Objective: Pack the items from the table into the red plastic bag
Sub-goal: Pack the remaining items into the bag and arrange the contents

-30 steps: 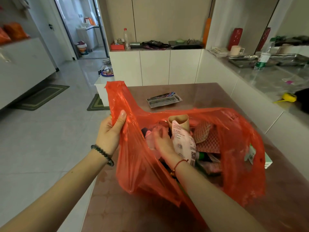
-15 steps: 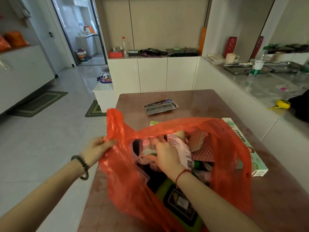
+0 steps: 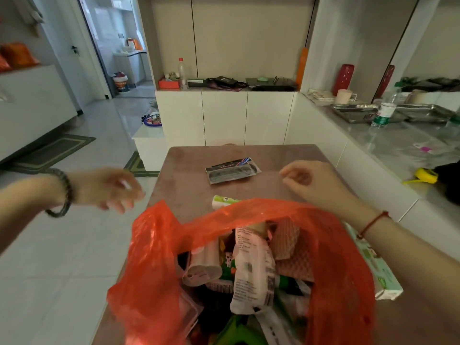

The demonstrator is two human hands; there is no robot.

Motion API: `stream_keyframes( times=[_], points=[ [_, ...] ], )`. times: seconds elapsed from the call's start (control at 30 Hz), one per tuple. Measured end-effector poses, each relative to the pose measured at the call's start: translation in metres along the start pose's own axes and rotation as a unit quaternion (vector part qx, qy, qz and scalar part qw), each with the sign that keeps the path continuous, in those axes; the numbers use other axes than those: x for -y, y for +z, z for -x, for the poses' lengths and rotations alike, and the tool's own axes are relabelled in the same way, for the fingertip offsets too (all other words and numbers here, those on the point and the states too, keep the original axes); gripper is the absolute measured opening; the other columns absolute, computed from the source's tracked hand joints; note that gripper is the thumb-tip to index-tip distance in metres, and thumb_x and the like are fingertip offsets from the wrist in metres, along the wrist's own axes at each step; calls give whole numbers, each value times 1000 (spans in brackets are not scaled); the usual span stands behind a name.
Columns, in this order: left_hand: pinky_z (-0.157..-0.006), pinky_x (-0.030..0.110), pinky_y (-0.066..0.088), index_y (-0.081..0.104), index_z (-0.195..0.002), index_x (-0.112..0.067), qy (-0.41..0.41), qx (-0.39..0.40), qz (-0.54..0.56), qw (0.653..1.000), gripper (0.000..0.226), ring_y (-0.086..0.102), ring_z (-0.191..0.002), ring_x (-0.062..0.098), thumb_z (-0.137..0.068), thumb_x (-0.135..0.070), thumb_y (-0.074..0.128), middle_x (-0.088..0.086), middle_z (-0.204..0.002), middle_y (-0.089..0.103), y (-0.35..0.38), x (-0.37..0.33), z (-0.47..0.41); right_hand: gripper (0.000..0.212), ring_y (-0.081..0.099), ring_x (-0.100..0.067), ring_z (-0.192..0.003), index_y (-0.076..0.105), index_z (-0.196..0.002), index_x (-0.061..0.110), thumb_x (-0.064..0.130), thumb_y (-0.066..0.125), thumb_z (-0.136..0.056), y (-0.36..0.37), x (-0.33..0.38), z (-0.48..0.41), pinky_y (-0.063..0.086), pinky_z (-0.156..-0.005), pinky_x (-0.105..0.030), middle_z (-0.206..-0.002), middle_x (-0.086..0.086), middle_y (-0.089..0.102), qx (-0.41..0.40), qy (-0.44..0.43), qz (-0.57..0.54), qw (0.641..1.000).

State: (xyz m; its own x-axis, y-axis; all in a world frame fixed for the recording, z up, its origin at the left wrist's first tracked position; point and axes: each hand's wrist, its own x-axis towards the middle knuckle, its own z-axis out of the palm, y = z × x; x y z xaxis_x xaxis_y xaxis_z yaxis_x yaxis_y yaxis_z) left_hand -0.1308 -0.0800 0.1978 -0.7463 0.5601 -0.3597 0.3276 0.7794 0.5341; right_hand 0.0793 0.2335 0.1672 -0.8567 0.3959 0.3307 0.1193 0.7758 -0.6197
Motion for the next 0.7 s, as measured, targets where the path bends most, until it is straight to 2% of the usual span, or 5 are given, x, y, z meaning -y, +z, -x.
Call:
stream_keyframes(
  times=[0.1, 0.23, 0.37, 0.47, 0.7],
  points=[
    [-63, 26, 44, 54, -96, -13, 75, -103, 40, 991, 13, 60, -72, 20, -89, -24, 53, 2, -82, 64, -7, -57, -27, 21, 63, -18, -76, 64, -97, 24, 15, 67, -79, -1, -33, -43, 44, -69, -18, -82, 0, 67, 55, 48, 30, 997],
    [-61, 23, 42, 46, -122, -15, 40, -56, 76, 995, 39, 56, -87, 23, -88, -30, 54, 9, -107, 56, 34, -81, -111, 51, 55, -16, -92, 49, -126, 16, 28, 68, -80, 28, -73, -90, 44, -83, -26, -115, -10, 61, 170, 122, 85, 974],
    [-61, 25, 42, 36, -135, -20, -29, -40, 160, 986, 51, 51, -91, 22, -89, -35, 52, 10, -118, 49, 74, -87, -198, 70, 47, -22, -123, 37, -136, 12, 35, 69, -78, 72, -121, -148, 40, -98, -30, -138, -11, 46, 212, 179, 70, 958],
    [-68, 31, 46, 26, -141, -20, -68, -26, 196, 978, 58, 50, -107, 29, -90, -35, 49, 14, -138, 41, 94, -83, -259, 76, 42, -25, -128, 33, -137, 8, 38, 69, -78, 110, -160, -199, 38, -100, -33, -143, -11, 39, 210, 228, 41, 950],
    [-106, 43, 37, 24, -141, -12, -140, -47, 356, 923, 67, 40, -128, 30, -87, -37, 54, 11, -147, 33, 134, -57, -370, 98, 31, -30, -136, 20, -144, 9, 47, 72, -71, 209, -233, -294, 32, -110, -41, -151, -11, 29, 143, 303, -17, 942]
  ],
)
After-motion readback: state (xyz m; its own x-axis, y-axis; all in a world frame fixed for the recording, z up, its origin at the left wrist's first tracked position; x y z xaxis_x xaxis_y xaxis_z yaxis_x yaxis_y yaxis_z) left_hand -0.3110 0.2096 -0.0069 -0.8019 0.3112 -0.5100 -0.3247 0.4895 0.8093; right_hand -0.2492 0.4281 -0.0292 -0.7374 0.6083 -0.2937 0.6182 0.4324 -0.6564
